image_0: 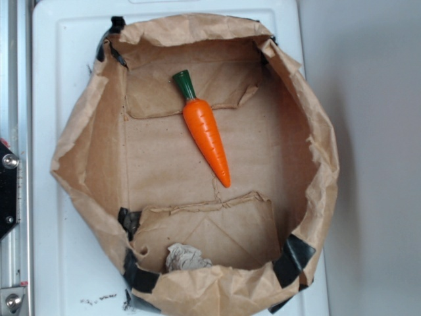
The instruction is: Grab the carrot.
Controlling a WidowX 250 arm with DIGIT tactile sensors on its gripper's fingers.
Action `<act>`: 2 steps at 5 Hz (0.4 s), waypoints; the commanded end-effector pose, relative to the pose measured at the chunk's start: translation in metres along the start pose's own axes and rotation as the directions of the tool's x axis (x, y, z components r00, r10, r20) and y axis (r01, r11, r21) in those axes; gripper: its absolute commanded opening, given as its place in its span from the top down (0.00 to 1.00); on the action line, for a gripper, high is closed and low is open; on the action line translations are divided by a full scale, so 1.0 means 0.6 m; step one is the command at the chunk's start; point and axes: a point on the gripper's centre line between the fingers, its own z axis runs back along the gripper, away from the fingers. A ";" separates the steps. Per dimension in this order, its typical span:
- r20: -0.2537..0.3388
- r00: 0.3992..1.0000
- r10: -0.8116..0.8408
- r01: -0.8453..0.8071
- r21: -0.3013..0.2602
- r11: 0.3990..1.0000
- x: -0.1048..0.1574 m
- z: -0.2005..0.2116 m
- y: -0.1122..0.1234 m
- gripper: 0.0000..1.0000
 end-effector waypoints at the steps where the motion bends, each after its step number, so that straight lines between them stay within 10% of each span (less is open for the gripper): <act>1: 0.000 1.000 0.000 0.000 0.000 1.000 0.000 0.000 0.000 0.00; 2: 0.021 0.995 0.096 -0.096 0.027 0.995 0.080 -0.026 -0.031 0.00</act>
